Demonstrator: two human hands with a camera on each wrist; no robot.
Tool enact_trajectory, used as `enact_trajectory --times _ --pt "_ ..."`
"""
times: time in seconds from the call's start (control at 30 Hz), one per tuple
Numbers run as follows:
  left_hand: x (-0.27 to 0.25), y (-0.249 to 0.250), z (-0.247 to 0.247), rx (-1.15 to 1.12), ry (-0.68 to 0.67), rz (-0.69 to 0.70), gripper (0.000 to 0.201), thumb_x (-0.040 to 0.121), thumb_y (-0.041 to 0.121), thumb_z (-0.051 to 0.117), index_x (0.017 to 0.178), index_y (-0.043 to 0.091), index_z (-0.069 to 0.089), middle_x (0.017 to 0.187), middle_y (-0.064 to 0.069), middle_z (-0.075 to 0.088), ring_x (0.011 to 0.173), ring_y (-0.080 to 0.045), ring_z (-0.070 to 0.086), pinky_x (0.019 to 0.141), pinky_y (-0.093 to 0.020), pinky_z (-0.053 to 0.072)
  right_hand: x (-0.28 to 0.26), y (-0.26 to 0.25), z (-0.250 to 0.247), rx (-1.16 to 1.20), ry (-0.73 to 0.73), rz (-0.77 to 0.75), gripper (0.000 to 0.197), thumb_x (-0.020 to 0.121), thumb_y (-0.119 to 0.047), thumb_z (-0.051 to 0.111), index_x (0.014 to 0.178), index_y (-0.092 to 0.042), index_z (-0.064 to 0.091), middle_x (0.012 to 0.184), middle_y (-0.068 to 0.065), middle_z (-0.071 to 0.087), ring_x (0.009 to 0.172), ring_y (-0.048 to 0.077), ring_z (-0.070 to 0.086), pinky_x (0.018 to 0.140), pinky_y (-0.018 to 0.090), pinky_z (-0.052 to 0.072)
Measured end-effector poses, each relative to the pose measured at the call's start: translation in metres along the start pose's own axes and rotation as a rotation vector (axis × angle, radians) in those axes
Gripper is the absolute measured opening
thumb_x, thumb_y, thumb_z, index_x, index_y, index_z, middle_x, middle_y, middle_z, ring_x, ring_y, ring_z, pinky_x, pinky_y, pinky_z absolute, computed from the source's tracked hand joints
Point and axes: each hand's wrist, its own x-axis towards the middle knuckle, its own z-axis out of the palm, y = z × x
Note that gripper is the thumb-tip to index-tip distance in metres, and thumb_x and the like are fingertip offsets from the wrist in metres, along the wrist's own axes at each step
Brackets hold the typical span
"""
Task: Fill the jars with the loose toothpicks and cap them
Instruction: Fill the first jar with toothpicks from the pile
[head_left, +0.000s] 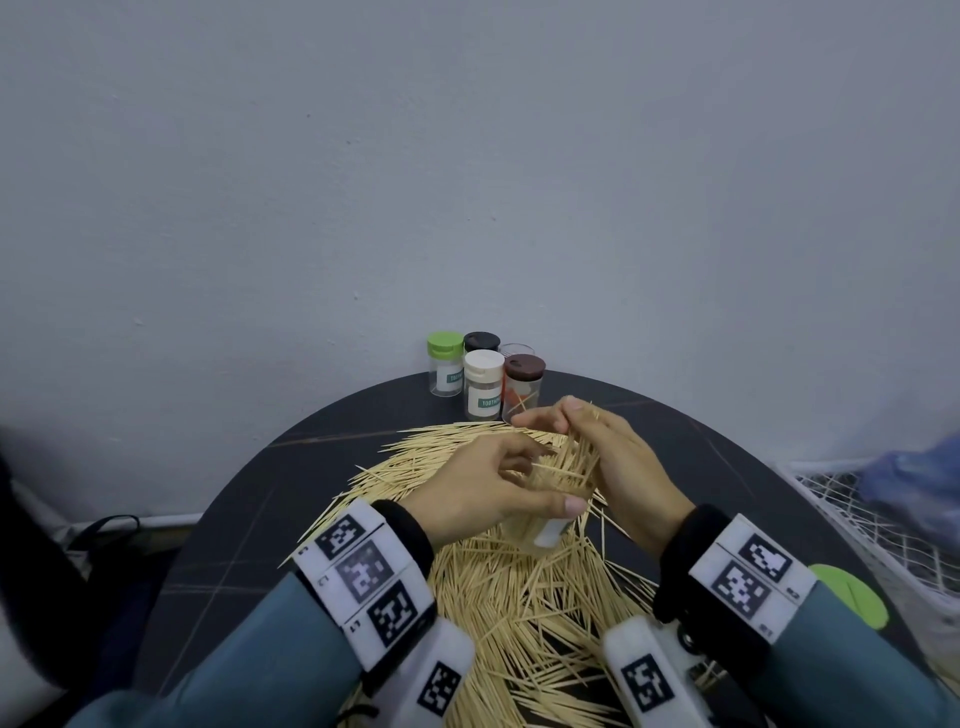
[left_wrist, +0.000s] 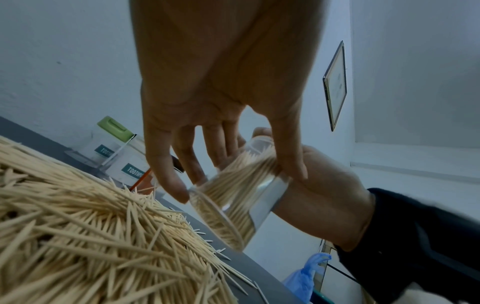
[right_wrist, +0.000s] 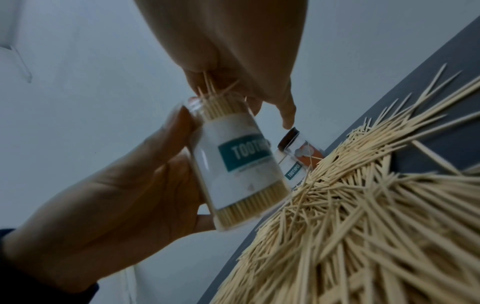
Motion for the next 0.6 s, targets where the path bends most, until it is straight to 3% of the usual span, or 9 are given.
enact_trajectory --times 0.07,0.13,0.2,0.27,0.33,0.43,0.53,0.6 --pt "-0.001 0.002 0.001 -0.044 -0.029 -0.003 0.048 0.074 0.025 0.078 0.116 0.01 0.061 0.109 0.011 0.06 0.099 -0.006 0.057 0.09 -0.023 0.046 -0.002 0.0 0.001 0.02 -0.042 0.061 0.043 0.1 -0.023 0.034 0.097 0.016 0.054 0.096 0.003 0.071 0.095 0.013 0.066 0.091 0.031 0.052" --pt "-0.003 0.004 0.001 -0.074 -0.038 -0.003 0.051 0.075 0.024 0.078 0.121 0.014 0.06 0.112 0.014 0.059 0.099 -0.006 0.059 0.092 -0.025 0.047 -0.003 0.0 0.002 0.006 -0.065 0.093 0.039 0.099 -0.02 0.036 0.096 0.014 0.055 0.089 0.001 0.069 0.081 0.003 0.066 0.074 0.015 0.053" --pt "-0.002 0.003 0.001 -0.057 -0.027 -0.004 0.063 0.073 0.029 0.078 0.13 0.017 0.054 0.124 0.01 0.058 0.111 -0.008 0.057 0.101 -0.03 0.045 -0.003 0.0 0.003 -0.034 -0.065 0.075 0.032 0.098 -0.022 0.038 0.092 0.004 0.057 0.098 0.005 0.068 0.089 0.004 0.064 0.079 0.014 0.051" --pt "-0.001 0.003 -0.001 -0.029 -0.012 -0.013 0.067 0.072 0.033 0.078 0.13 0.014 0.052 0.124 0.004 0.058 0.115 -0.009 0.053 0.103 -0.029 0.041 -0.002 -0.001 0.002 -0.078 -0.045 0.037 0.031 0.095 -0.027 0.042 0.1 -0.003 0.061 0.111 0.005 0.066 0.105 0.007 0.061 0.087 0.015 0.046" --pt "-0.001 0.003 -0.002 -0.027 0.008 -0.036 0.064 0.073 0.033 0.078 0.128 0.015 0.052 0.119 0.005 0.056 0.113 -0.009 0.051 0.101 -0.028 0.041 0.0 -0.001 -0.001 -0.07 -0.012 0.005 0.031 0.092 -0.03 0.045 0.109 -0.008 0.06 0.115 0.001 0.066 0.11 0.003 0.058 0.087 0.013 0.041" --pt "0.0 0.0 -0.003 -0.047 0.03 -0.081 0.061 0.071 0.036 0.078 0.125 0.018 0.055 0.12 0.003 0.059 0.116 -0.01 0.052 0.099 -0.035 0.045 0.0 -0.005 -0.005 -0.078 -0.034 -0.041 0.03 0.088 -0.035 0.055 0.111 -0.016 0.059 0.118 -0.003 0.064 0.11 0.0 0.056 0.083 0.006 0.041" --pt "0.001 -0.002 -0.004 -0.108 0.047 -0.089 0.05 0.073 0.034 0.078 0.117 0.018 0.06 0.112 0.001 0.067 0.104 -0.008 0.059 0.081 -0.027 0.049 -0.001 -0.007 -0.009 -0.231 -0.155 -0.079 0.032 0.079 -0.034 0.058 0.108 -0.021 0.064 0.118 -0.009 0.063 0.115 0.0 0.052 0.094 0.013 0.038" --pt "0.0 -0.003 -0.005 -0.122 0.058 -0.074 0.041 0.076 0.028 0.076 0.113 0.018 0.061 0.103 0.002 0.069 0.089 -0.003 0.06 0.067 -0.018 0.043 -0.002 -0.006 -0.01 -0.338 -0.207 -0.11 0.027 0.079 -0.031 0.064 0.104 -0.021 0.067 0.117 -0.012 0.062 0.115 -0.004 0.051 0.095 0.009 0.034"
